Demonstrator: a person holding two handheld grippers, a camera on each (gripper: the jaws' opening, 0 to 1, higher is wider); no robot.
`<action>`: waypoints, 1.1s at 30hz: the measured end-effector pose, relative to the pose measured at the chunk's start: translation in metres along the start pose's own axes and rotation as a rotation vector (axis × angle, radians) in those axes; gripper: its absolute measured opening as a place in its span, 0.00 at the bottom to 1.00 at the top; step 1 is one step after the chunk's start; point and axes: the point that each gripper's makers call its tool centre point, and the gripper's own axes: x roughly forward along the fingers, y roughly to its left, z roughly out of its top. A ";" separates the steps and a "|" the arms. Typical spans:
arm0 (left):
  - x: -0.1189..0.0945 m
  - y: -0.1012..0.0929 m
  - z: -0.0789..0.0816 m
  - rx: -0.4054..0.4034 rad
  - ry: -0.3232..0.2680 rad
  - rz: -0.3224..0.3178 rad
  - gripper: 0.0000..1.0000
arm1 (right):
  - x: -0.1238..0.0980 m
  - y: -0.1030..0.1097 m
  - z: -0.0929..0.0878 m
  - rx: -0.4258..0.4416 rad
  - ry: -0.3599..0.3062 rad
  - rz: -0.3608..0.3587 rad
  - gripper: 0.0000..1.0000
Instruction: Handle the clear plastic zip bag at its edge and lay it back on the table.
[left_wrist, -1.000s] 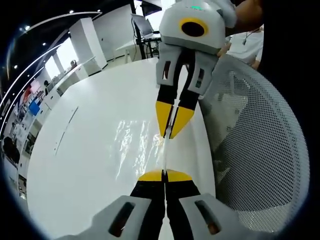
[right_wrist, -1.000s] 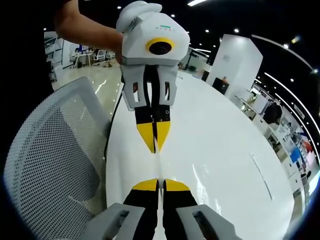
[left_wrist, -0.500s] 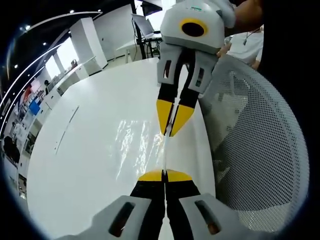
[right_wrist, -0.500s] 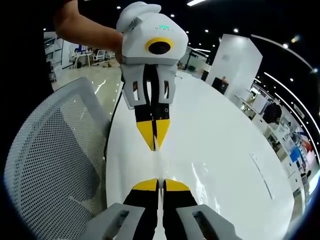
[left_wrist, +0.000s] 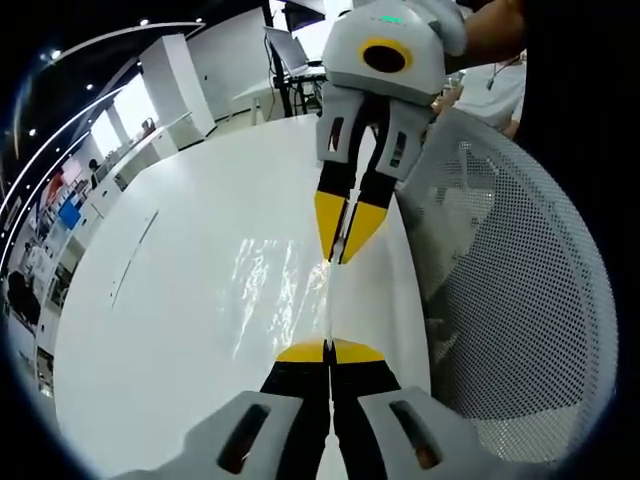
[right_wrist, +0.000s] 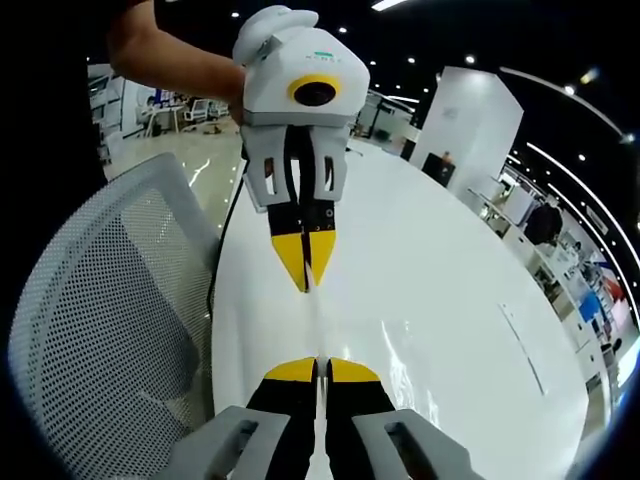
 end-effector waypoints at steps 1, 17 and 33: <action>0.000 0.000 0.000 0.000 -0.001 0.001 0.00 | 0.000 0.000 0.000 0.002 -0.001 0.000 0.00; -0.001 0.000 0.002 0.004 -0.005 -0.005 0.00 | -0.002 -0.002 0.001 0.005 -0.005 -0.006 0.00; -0.006 0.001 0.004 0.010 -0.003 0.008 0.00 | -0.004 -0.003 0.004 0.011 -0.021 -0.020 0.00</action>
